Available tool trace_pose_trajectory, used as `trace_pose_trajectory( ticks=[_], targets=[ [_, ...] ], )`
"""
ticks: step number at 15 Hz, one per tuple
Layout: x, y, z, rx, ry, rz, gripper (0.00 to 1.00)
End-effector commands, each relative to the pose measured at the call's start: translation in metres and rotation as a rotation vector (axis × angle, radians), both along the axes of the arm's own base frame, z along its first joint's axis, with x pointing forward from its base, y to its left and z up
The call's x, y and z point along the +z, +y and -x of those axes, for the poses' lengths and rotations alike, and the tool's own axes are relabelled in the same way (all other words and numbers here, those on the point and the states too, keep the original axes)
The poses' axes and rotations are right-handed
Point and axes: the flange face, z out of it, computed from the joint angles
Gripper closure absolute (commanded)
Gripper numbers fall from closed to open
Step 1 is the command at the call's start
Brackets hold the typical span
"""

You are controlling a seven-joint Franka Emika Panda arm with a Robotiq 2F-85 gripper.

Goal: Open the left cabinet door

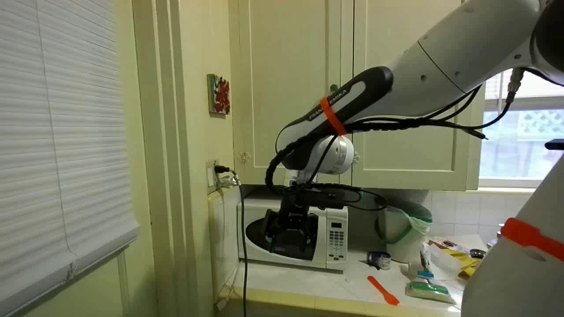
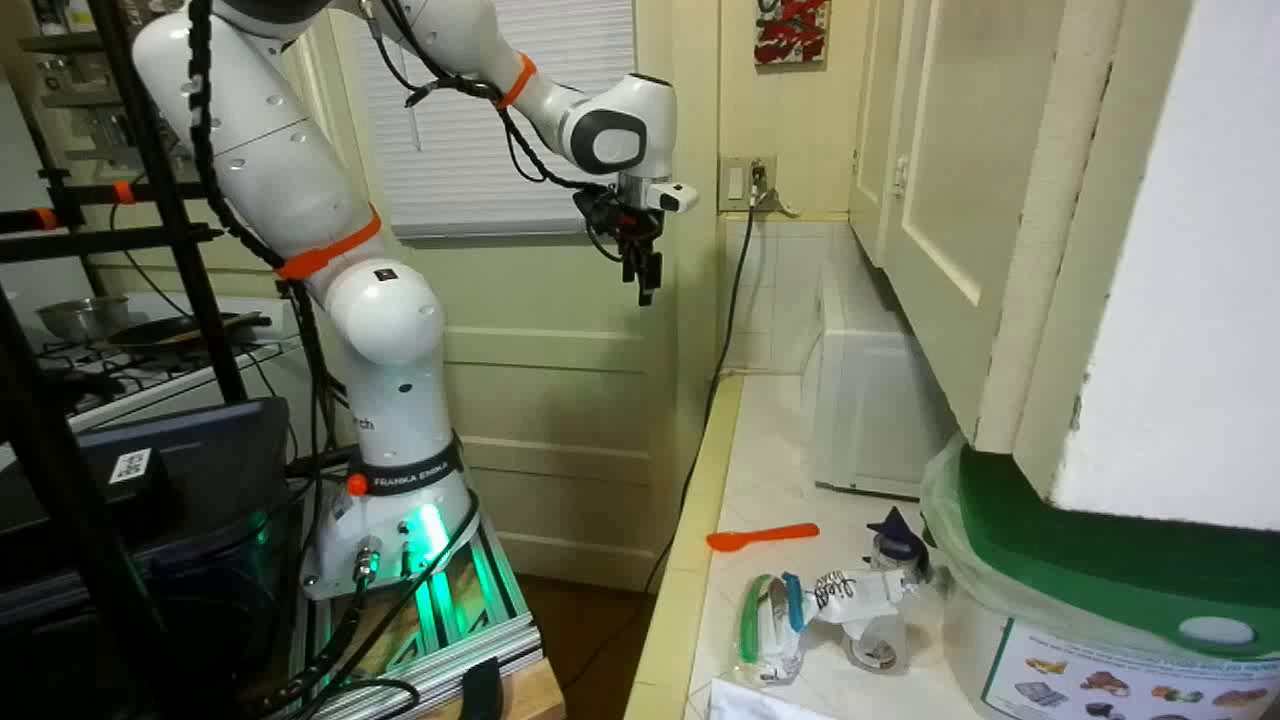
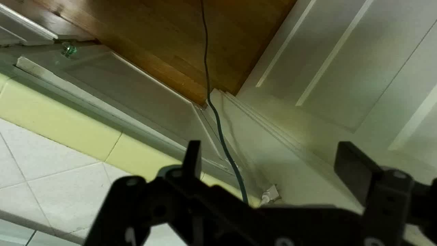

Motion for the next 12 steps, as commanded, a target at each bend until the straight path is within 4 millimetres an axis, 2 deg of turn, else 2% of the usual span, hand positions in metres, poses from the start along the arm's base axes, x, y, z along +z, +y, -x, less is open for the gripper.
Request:
trace_pose_trajectory(
  ticks=[1,8,10,12],
  targets=[
    [0.000,0.000,0.000,0.000,0.001,0.000,0.00],
    [0.005,-0.001,0.000,-0.006,0.002,0.010,0.00],
    [0.032,-0.010,0.004,-0.082,-0.097,0.073,0.00],
    [0.073,-0.019,0.018,-0.124,-0.188,0.109,0.00]
  ],
)
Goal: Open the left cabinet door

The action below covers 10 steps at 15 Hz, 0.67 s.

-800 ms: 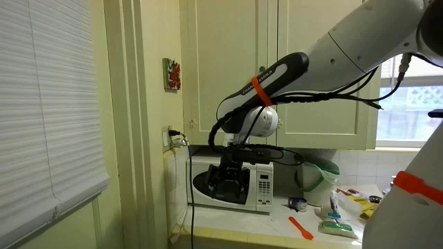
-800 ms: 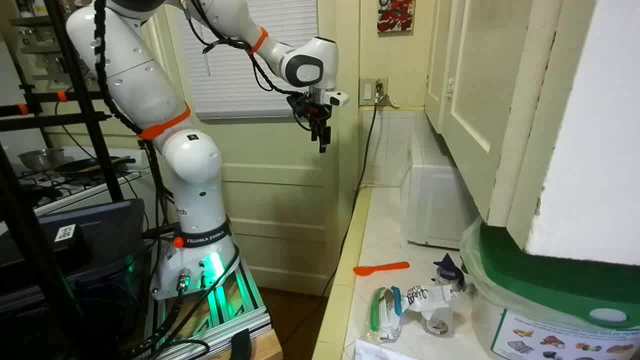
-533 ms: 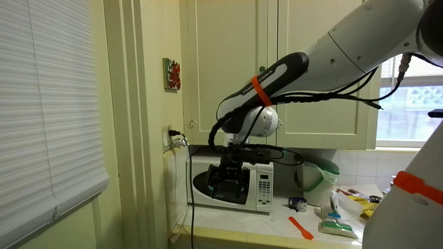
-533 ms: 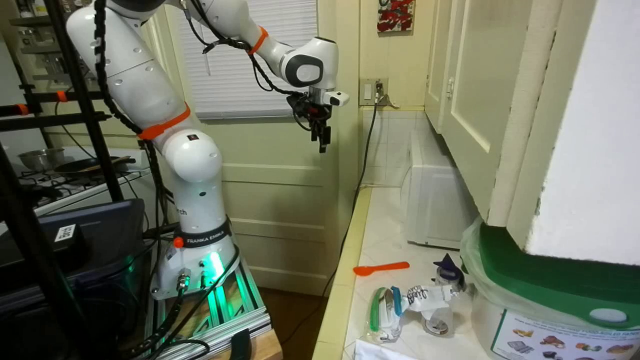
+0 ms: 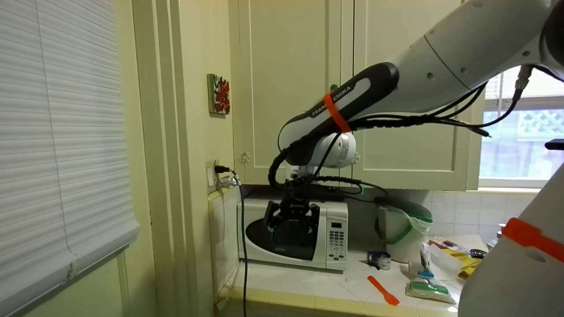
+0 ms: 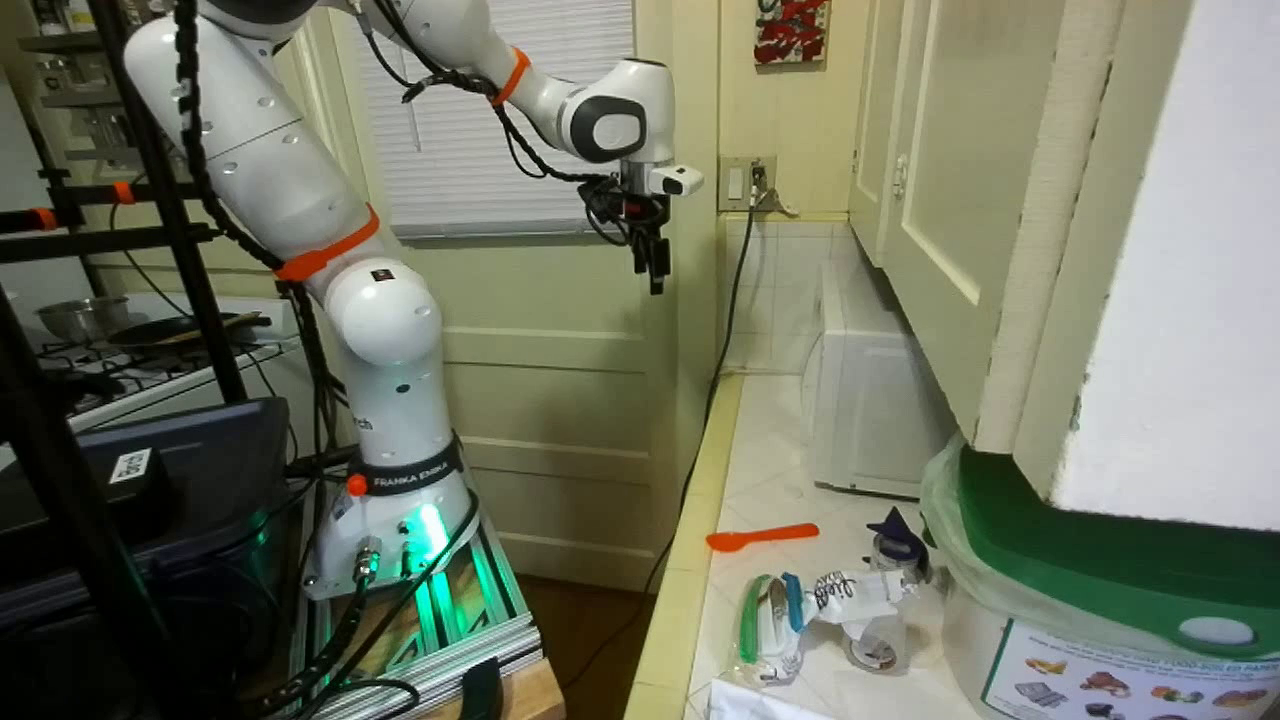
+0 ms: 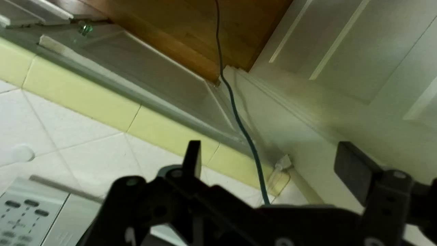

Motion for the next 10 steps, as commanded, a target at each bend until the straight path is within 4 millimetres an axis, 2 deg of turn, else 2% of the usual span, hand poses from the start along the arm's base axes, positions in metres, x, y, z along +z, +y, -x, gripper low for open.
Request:
trace_pose_trajectory(
  ticks=[1,4,7,10],
  targets=[
    [0.069,-0.014,0.026,-0.086,-0.165,0.072,0.00],
    [0.137,-0.022,0.043,-0.132,-0.325,0.139,0.00],
    [0.194,-0.034,0.049,-0.169,-0.483,0.220,0.00],
    [0.240,-0.063,0.047,-0.262,-0.599,0.294,0.00]
  ],
)
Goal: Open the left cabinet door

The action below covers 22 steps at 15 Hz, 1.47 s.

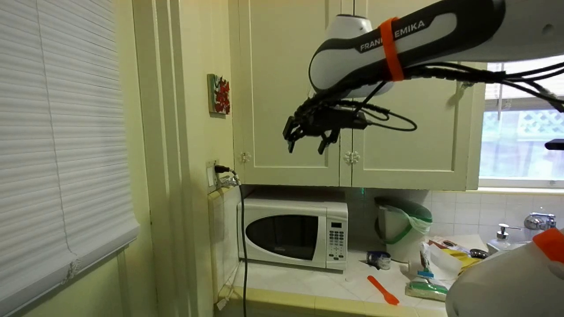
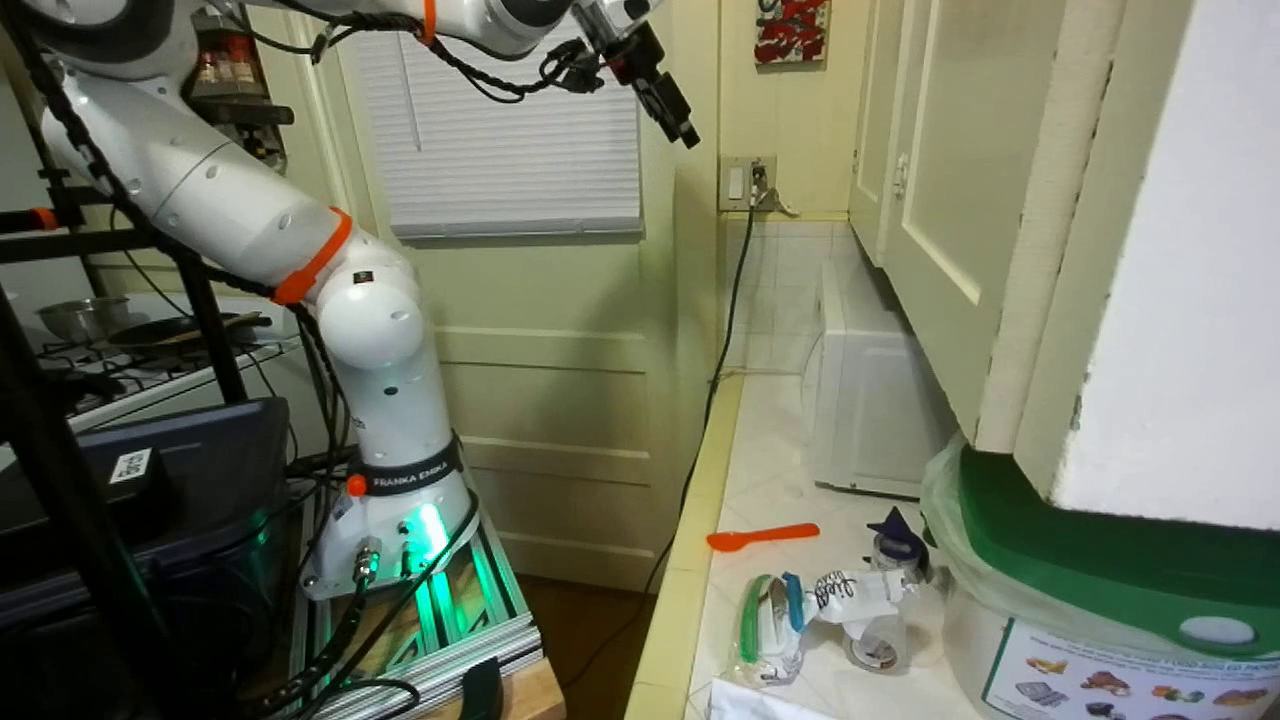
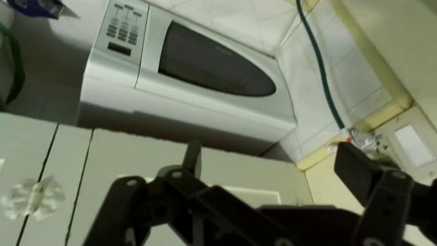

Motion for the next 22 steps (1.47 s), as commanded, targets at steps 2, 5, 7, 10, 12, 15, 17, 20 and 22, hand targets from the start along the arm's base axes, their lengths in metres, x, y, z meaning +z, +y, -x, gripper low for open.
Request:
trace_pose_trajectory(
  ticks=[2,5,7,10,12,15,17,20,22],
  targets=[
    [0.058,-0.045,-0.002,-0.179,-0.159,0.090,0.00],
    [0.083,-0.077,0.001,-0.316,-0.235,0.132,0.00],
    [0.080,-0.075,0.006,-0.284,-0.216,0.115,0.00],
    [0.082,-0.078,0.005,-0.295,-0.218,0.119,0.00],
    [0.081,-0.076,0.005,-0.290,-0.218,0.119,0.00],
    [0.096,-0.090,0.002,-0.349,-0.281,0.118,0.00],
    [0.115,-0.107,-0.004,-0.357,-0.355,0.114,0.00],
    [0.136,-0.129,-0.018,-0.370,-0.460,0.120,0.00],
    [0.142,-0.140,-0.028,-0.372,-0.498,0.139,0.00]
  ],
)
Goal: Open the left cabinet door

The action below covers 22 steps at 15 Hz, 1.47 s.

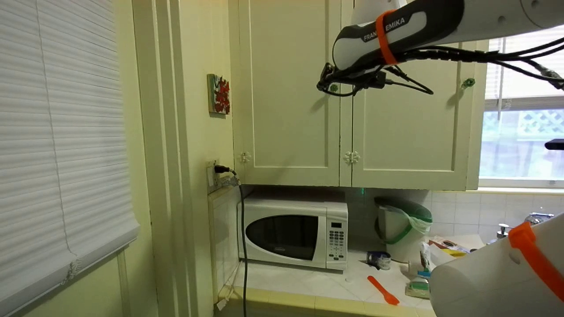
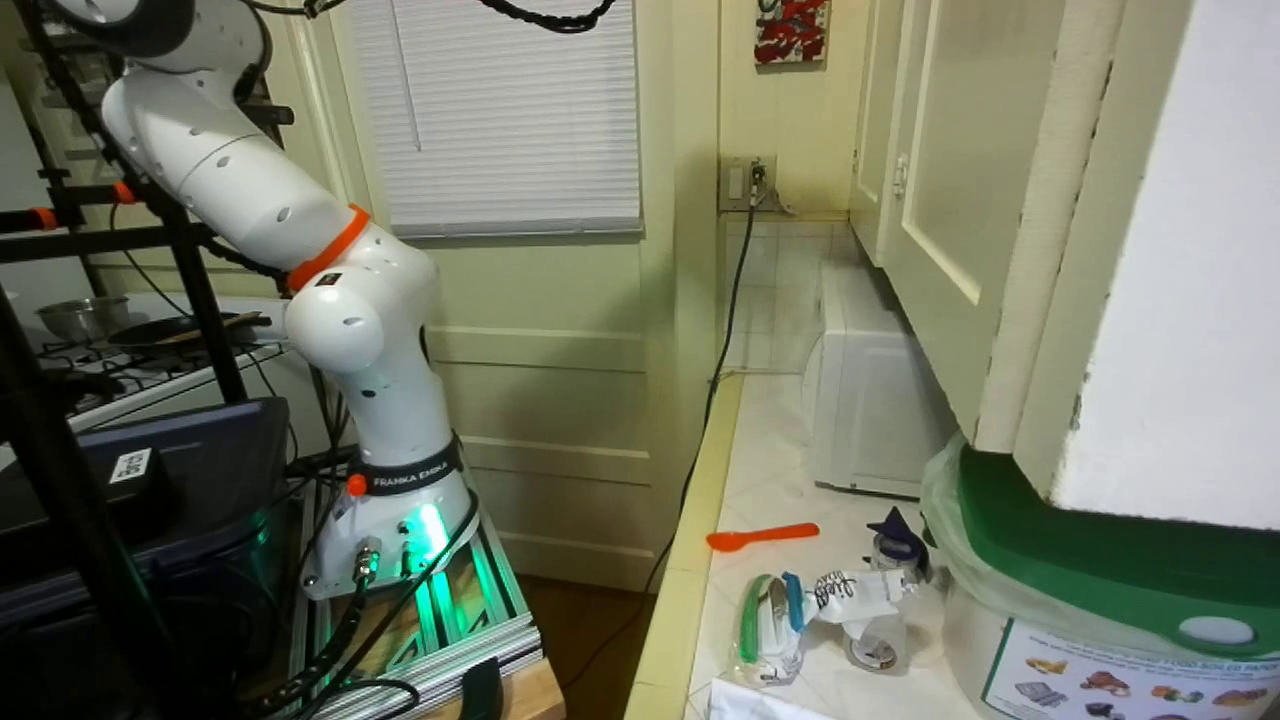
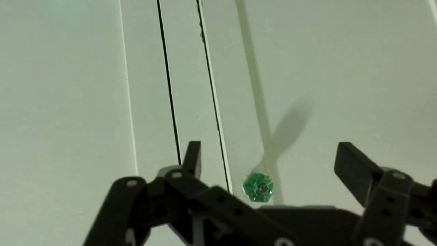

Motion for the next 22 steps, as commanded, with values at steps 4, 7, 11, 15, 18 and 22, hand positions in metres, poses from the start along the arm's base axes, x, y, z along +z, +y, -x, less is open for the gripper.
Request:
trace_pose_trajectory(
  ticks=[4,7,11,15,18,22],
  targets=[
    [0.014,-0.026,-0.040,-0.015,-0.097,0.068,0.00],
    [0.018,-0.025,-0.049,-0.001,-0.144,0.104,0.00],
    [0.020,-0.025,-0.056,0.002,-0.163,0.129,0.34],
    [0.021,-0.030,-0.056,-0.022,-0.159,0.144,0.13],
    [0.020,-0.033,-0.060,-0.027,-0.151,0.152,0.01],
    [0.013,-0.030,-0.064,-0.012,-0.120,0.164,0.00]
  ],
)
